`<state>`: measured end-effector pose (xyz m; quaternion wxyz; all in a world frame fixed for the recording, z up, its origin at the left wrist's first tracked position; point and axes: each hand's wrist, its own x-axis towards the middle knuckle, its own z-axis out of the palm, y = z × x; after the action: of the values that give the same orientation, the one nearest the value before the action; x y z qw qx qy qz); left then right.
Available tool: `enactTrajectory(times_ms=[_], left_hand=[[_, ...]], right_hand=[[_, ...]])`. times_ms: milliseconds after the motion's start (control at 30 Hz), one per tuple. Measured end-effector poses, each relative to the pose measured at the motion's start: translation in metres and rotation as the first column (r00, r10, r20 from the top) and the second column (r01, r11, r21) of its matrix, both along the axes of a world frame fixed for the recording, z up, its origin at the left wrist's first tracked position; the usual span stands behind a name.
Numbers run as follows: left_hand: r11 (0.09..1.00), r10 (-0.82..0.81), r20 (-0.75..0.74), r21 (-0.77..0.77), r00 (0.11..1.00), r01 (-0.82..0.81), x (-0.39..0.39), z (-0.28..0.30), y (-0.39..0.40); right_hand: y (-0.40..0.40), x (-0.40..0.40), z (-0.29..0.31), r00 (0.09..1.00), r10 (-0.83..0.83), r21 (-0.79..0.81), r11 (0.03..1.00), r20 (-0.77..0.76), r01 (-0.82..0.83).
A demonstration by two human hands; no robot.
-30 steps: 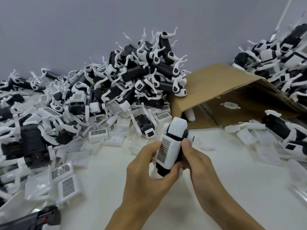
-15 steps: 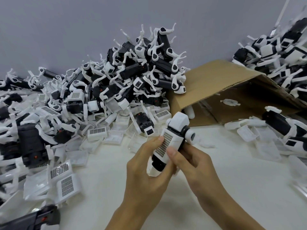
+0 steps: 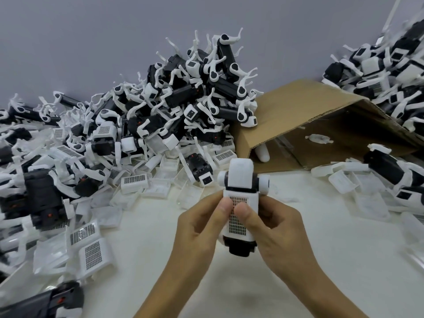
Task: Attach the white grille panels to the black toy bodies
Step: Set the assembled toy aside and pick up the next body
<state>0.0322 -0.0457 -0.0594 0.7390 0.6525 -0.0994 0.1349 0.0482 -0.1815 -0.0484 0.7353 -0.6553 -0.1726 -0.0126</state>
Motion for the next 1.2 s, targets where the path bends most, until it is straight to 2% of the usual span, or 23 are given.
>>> enactTrajectory(times_ms=[200, 300, 400, 500, 567, 700, 833, 967, 1067, 1133, 1200], left_hand=[[0.995, -0.007, -0.015, -0.1, 1.0, 0.006, 0.0, 0.002, 0.004], [0.996, 0.046, 0.031, -0.078, 0.998, -0.043, -0.002, 0.001, 0.001], [0.995, 0.081, 0.004, -0.064, 0.997, -0.081, -0.001, 0.0, -0.001], [0.998, -0.023, -0.028, -0.053, 0.999, 0.021, 0.0, 0.001, 0.003], [0.996, -0.077, -0.009, -0.053, 0.997, 0.076, 0.0, 0.002, 0.003], [0.999, -0.036, 0.004, -0.028, 0.999, 0.036, -0.001, -0.002, -0.003], [0.998, -0.011, -0.095, -0.067, 0.995, 0.005, 0.001, -0.001, -0.001], [0.997, 0.004, -0.068, -0.08, 0.998, -0.01, 0.002, -0.001, 0.004], [0.994, 0.05, -0.124, -0.091, 0.991, -0.062, 0.006, -0.008, 0.003], [0.982, 0.182, -0.07, 0.073, 0.981, -0.177, 0.01, -0.019, 0.003], [0.934, 0.292, 0.039, 0.204, 0.956, -0.294, 0.015, -0.027, 0.006]], right_hand=[[-0.001, 0.0, -0.001, 1.0, 0.016, -0.061, 0.998, 0.014, -0.015], [-0.002, -0.001, 0.0, 1.0, 0.025, -0.029, 0.999, 0.003, -0.025], [-0.003, 0.0, 0.001, 0.998, 0.036, -0.014, 0.999, -0.044, -0.036], [-0.001, 0.004, 0.001, 0.993, 0.04, -0.013, 0.999, -0.107, -0.041], [-0.003, 0.006, 0.0, 0.996, 0.004, -0.007, 1.0, -0.093, -0.005], [-0.005, 0.009, -0.001, 0.998, -0.03, -0.013, 0.999, -0.055, 0.029], [-0.005, 0.011, -0.001, 0.991, 0.104, -0.047, 0.993, -0.078, -0.108], [-0.006, 0.009, 0.001, 0.991, 0.135, -0.064, 0.989, -0.021, -0.136], [-0.004, 0.01, -0.002, 0.998, 0.057, -0.09, 0.994, -0.022, -0.058], [-0.007, 0.014, -0.007, 0.994, -0.106, -0.206, 0.973, -0.002, 0.104], [-0.017, 0.023, -0.008, 0.964, -0.259, -0.353, 0.898, 0.055, 0.262]])
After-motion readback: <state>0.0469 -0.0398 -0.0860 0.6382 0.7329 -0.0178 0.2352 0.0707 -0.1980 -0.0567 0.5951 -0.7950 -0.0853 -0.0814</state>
